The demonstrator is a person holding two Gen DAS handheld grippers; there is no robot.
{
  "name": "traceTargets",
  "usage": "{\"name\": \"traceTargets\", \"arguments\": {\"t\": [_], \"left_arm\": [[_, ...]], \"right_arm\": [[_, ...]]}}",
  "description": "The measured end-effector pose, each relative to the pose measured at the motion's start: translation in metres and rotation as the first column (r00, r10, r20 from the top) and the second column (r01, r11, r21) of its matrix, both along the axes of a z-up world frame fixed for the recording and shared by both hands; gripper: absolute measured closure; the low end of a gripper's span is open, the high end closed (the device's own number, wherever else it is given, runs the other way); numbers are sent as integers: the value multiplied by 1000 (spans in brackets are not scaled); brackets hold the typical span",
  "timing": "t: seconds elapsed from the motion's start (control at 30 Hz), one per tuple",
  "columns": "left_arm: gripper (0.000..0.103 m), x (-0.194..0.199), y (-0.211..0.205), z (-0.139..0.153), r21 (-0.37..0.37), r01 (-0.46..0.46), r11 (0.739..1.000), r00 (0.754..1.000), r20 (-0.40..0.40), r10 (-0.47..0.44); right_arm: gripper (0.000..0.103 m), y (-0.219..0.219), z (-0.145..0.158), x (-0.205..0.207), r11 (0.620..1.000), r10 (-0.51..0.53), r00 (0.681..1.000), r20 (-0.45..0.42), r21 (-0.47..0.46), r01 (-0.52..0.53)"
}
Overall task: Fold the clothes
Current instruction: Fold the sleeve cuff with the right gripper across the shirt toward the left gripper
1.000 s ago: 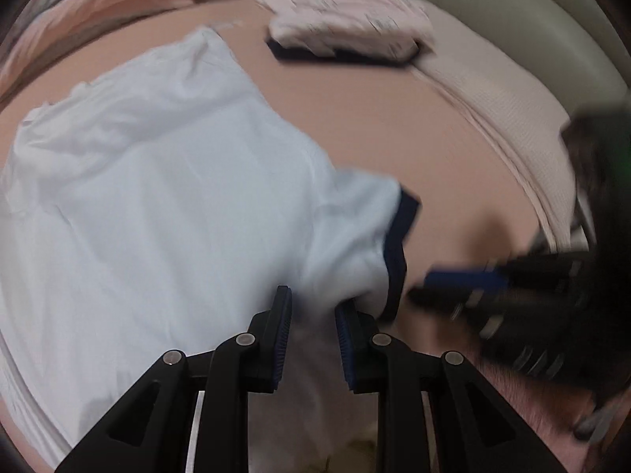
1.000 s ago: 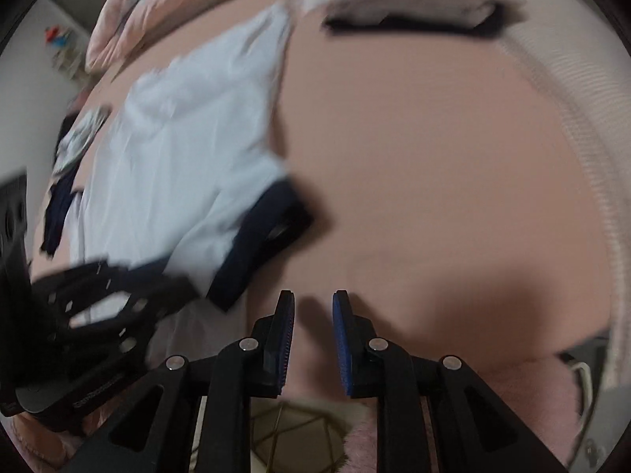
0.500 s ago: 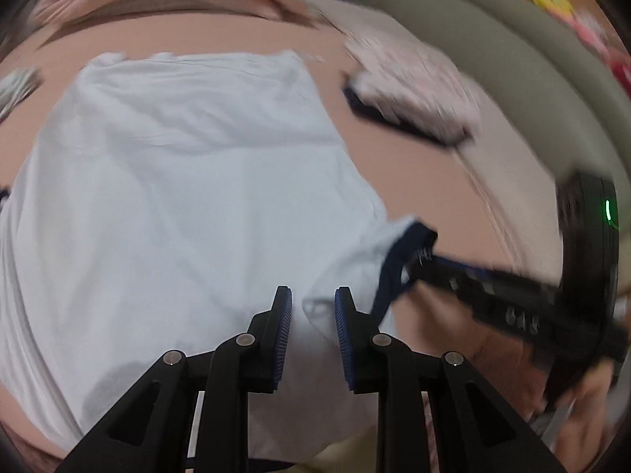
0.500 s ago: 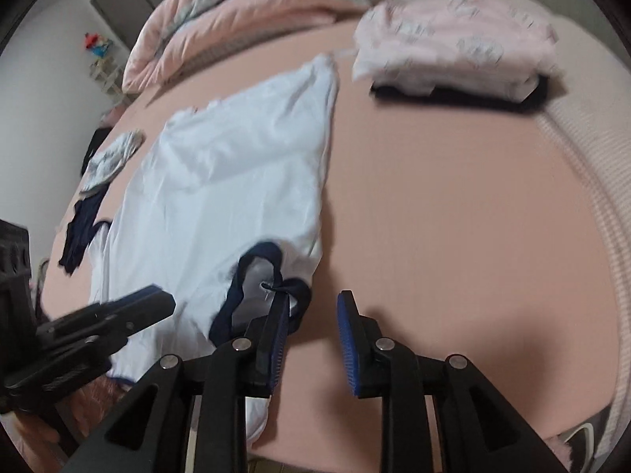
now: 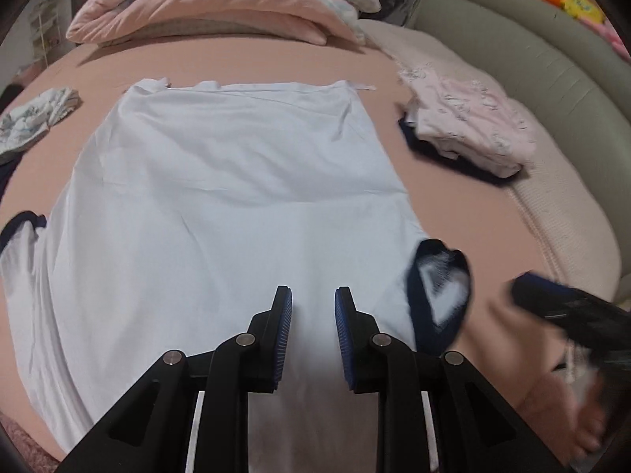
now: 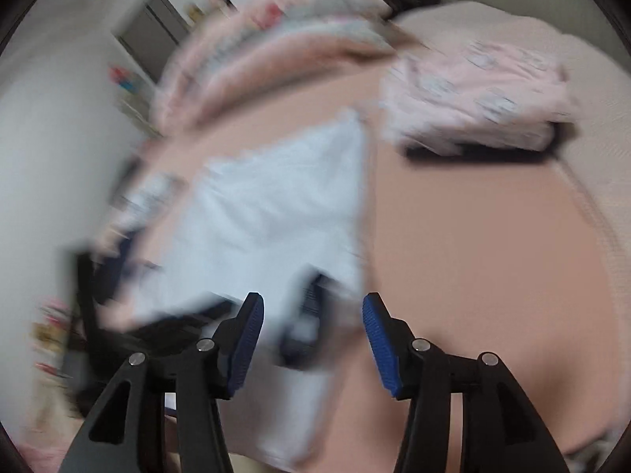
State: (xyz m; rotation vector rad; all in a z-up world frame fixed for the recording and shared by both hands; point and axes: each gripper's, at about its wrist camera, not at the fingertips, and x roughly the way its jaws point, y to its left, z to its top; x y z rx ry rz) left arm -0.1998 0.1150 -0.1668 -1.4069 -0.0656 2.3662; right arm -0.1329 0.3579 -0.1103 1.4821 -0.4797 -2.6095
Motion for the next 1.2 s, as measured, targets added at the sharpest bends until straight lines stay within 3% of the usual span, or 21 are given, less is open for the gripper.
{"name": "traceTargets", "arguments": {"t": [0.13, 0.23, 0.33, 0.43, 0.6, 0.77, 0.9, 1.1, 1.2], "left_arm": [[83, 23, 17, -6, 41, 207, 977, 975, 70, -210], [83, 25, 38, -16, -23, 269, 963, 961, 72, -267], [80, 8, 40, -22, -46, 197, 979, 978, 73, -193], [80, -3, 21, -15, -68, 62, 996, 997, 46, -58], [80, -14, -15, 1, -30, -57, 998, 998, -2, 57], [80, -16, -8, 11, 104, 68, 992, 997, 30, -72], [80, -21, 10, 16, 169, 141, 975, 988, 33, -149], [80, -27, 33, -16, 5, 151, 989, 983, 105, -151], [80, -26, 24, -22, 35, 124, 992, 985, 119, -127]], "right_arm": [[51, -12, -27, -8, 995, 45, 991, 128, 80, -56], [51, -23, -34, -14, 994, 75, 989, 130, 69, -84], [51, -34, -40, -19, 991, 92, 988, 123, 82, -103], [51, -26, -36, -20, 994, 63, 992, 112, 79, -72], [51, -10, -29, -21, 997, 9, 996, 93, 70, -15], [51, -10, -25, -28, 994, 9, 997, 80, 105, -17], [51, -14, -20, -32, 991, 17, 998, 61, 130, -24], [51, -13, -20, -41, 986, 45, 995, 91, 154, -58], [51, -16, -25, -45, 988, 79, 992, 103, 127, -92]]}}
